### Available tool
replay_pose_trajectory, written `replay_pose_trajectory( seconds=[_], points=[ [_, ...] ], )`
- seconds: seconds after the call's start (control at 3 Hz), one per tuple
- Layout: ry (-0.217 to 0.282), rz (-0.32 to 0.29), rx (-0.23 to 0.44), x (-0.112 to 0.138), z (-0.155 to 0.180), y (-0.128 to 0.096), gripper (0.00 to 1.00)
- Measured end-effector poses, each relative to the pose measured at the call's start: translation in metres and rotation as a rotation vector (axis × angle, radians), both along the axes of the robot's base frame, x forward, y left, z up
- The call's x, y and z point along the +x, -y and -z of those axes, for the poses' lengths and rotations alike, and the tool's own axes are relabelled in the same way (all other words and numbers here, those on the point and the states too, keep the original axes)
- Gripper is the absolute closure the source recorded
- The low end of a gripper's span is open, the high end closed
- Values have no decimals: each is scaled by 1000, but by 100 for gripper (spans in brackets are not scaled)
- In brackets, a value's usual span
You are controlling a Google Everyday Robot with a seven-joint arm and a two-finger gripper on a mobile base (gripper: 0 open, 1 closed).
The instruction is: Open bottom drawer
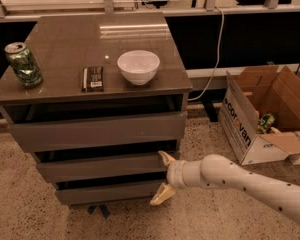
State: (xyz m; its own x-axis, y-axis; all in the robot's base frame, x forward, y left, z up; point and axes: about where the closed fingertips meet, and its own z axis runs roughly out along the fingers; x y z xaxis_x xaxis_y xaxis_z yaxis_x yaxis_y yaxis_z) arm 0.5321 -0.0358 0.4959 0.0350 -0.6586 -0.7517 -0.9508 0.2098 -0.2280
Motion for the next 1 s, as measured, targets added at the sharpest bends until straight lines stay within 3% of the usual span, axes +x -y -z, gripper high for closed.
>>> replay_pose_trajectory(
  seconds=[0.33, 0.67, 1.0],
  points=[
    [79, -45, -70, 5, 43, -11, 0],
    [117, -71, -155, 11, 80, -18, 0],
    [137, -111, -225, 15, 144, -29, 0]
  ],
)
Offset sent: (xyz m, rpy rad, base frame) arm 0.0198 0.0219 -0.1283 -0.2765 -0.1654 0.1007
